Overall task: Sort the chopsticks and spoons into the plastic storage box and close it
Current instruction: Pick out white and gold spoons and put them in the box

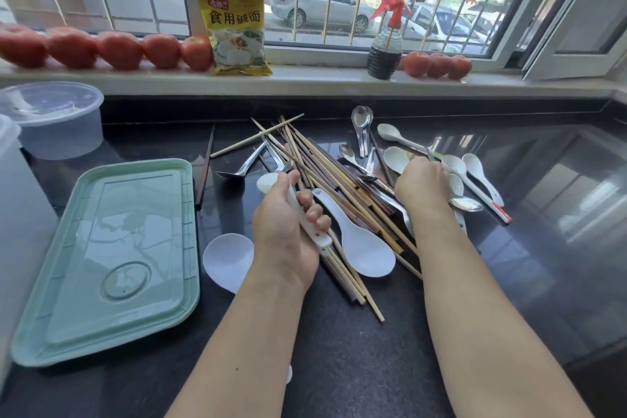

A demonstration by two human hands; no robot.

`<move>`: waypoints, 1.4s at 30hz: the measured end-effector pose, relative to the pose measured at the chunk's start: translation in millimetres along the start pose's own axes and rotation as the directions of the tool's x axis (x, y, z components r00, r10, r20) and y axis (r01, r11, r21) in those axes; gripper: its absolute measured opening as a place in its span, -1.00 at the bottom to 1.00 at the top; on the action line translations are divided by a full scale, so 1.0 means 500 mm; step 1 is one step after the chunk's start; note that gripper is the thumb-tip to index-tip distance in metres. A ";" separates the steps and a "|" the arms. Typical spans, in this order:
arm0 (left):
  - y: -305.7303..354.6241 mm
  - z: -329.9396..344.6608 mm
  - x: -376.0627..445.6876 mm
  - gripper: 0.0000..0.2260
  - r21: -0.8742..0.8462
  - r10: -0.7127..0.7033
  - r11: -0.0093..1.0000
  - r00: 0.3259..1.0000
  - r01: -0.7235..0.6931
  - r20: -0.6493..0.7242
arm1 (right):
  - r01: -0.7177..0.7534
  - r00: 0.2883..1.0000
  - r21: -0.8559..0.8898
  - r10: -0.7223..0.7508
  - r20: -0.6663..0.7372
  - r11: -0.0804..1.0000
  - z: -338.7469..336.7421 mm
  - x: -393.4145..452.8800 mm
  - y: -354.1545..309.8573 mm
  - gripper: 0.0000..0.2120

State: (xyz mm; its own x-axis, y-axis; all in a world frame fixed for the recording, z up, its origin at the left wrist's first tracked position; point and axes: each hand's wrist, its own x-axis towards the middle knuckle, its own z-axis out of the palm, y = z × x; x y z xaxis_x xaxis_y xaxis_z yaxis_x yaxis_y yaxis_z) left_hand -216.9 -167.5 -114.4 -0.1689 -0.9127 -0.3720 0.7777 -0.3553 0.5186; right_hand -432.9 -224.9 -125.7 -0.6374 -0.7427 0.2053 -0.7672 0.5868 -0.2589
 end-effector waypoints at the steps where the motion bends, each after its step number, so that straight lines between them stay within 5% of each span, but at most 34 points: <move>1: 0.000 0.000 0.001 -0.70 -0.006 -0.005 1.000 1.000 0.005 0.002 | -0.005 1.000 0.039 0.005 -0.009 0.999 -0.005 0.001 -0.003 -0.73; 3: 0.000 0.001 0.000 -0.72 -0.012 -0.005 1.000 1.000 0.005 0.003 | 0.039 0.995 0.116 -0.028 -0.093 0.993 -0.029 -0.005 -0.015 -0.77; 6: 0.002 0.009 -0.002 -0.76 -0.009 0.039 0.999 0.999 -0.040 -0.034 | 0.302 0.941 0.305 -0.230 -0.248 0.903 -0.072 -0.043 -0.045 -0.77; 10: 0.008 0.007 0.012 -0.74 -0.069 0.124 0.989 0.989 -0.130 -0.083 | 0.658 0.727 0.448 -0.666 -0.168 0.605 -0.088 -0.158 -0.112 -0.76; 14: 0.009 -0.004 0.018 -0.62 -0.058 0.140 0.988 0.988 -0.144 -0.068 | 0.697 0.536 0.482 -0.833 0.140 0.530 -0.065 -0.221 -0.154 -0.77; 17: 0.009 -0.017 0.031 -0.45 -0.073 0.081 0.994 0.997 -0.082 -0.015 | 0.744 0.486 0.456 -0.864 0.132 0.488 -0.045 -0.237 -0.156 -0.80; 21: 0.009 -0.019 0.038 -0.66 -0.044 0.163 0.985 0.984 -0.167 -0.077 | 0.764 0.418 0.493 -0.902 0.113 0.416 -0.067 -0.228 -0.151 -0.77; 23: 0.010 -0.015 0.039 -0.77 -0.067 0.171 0.981 0.978 -0.180 -0.119 | 0.681 0.511 0.554 -0.853 0.107 0.478 -0.099 -0.206 -0.131 -0.77; 24: 0.011 -0.013 0.039 -0.78 -0.090 0.156 0.982 0.980 -0.168 -0.124 | 0.634 0.630 0.552 -0.776 0.038 0.541 -0.111 -0.184 -0.115 -0.76; 26: 0.009 -0.011 0.036 -0.75 -0.118 0.129 0.983 0.987 -0.140 -0.097 | 0.496 0.866 0.430 -0.464 -0.187 0.754 -0.117 -0.116 -0.063 -0.76; 28: 0.007 -0.010 0.030 -0.76 -0.114 0.120 0.986 0.991 -0.125 -0.053 | 0.218 0.952 0.250 -0.149 -0.269 0.943 -0.115 -0.049 0.010 -0.68; 30: 0.005 -0.010 0.025 -0.82 -0.090 0.123 0.988 0.992 -0.125 -0.025 | -0.083 0.989 0.118 0.096 -0.114 0.990 -0.101 -0.011 0.080 -0.62; 32: 0.002 -0.008 0.020 -0.89 -0.065 0.119 0.991 0.993 -0.119 -0.012 | -0.203 0.978 0.074 0.199 0.061 0.976 -0.088 -0.002 0.120 -0.61; 38: -0.003 -0.006 0.012 -0.86 -0.010 0.099 0.995 0.995 -0.099 0.004 | -0.105 0.990 0.182 0.086 0.108 0.978 -0.093 -0.011 0.112 -0.62; 42: -0.002 -0.006 0.011 -0.83 0.004 0.091 0.996 0.996 -0.091 0.000 | -0.174 0.984 0.243 0.177 0.008 0.954 -0.093 -0.007 0.114 -0.70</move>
State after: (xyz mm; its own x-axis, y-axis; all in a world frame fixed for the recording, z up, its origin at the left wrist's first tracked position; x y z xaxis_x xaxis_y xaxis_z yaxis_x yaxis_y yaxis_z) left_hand -216.8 -171.7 -119.1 -0.0974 -0.9413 -0.3234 0.7873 -0.2716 0.5536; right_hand -477.9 -173.6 -97.2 -0.7625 -0.6296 0.1489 -0.6041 0.6105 -0.5123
